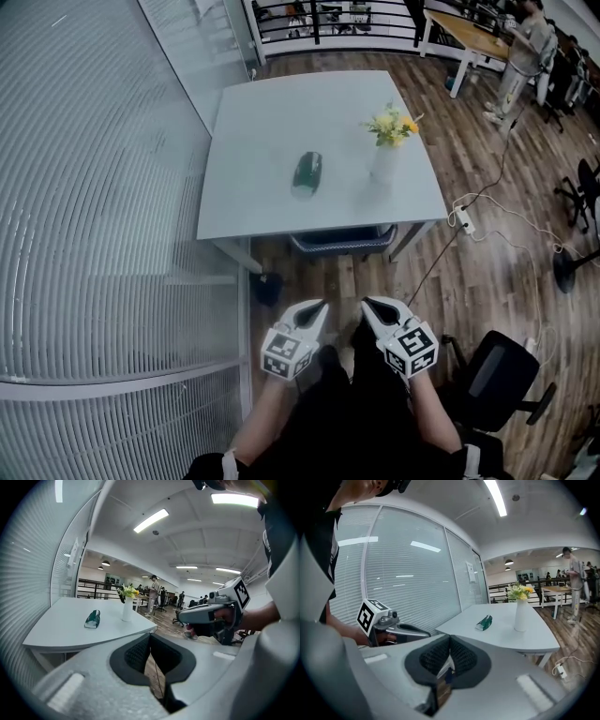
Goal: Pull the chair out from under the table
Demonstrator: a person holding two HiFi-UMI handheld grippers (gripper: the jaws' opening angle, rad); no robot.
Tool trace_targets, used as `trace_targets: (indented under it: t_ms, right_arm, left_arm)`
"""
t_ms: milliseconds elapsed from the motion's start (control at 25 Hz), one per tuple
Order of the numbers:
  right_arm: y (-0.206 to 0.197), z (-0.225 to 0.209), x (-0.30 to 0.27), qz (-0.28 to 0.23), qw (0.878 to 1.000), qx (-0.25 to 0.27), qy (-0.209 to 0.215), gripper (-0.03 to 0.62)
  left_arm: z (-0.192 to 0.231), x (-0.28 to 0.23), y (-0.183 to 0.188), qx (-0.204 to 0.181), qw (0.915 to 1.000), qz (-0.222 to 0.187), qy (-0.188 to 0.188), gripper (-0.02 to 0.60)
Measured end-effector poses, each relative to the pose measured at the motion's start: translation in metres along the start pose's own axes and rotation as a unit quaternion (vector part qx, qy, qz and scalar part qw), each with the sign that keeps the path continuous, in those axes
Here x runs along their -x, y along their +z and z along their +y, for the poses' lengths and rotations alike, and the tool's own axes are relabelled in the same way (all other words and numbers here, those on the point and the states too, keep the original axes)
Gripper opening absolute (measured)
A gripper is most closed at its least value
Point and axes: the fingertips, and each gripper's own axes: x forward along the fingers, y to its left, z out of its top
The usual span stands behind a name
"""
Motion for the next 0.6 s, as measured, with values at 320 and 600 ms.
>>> trace_targets:
  t_ms: [320, 600]
  right_arm:
    - [-0.006, -0.044, -0.023, 0.027, 1.000, -0.013, 0.006, 0.004]
    - [0.006, -0.097, -0.048, 0.036, 0.999, -0.010, 0.017, 0.005]
  left_arm:
    - [0.023, -0.032, 0.005, 0.004, 0.9998, 0.014, 0.010, 0.012]
    - [0.048, -0.078, 0.019, 0.005, 0.9993, 0.032, 0.020, 0.012]
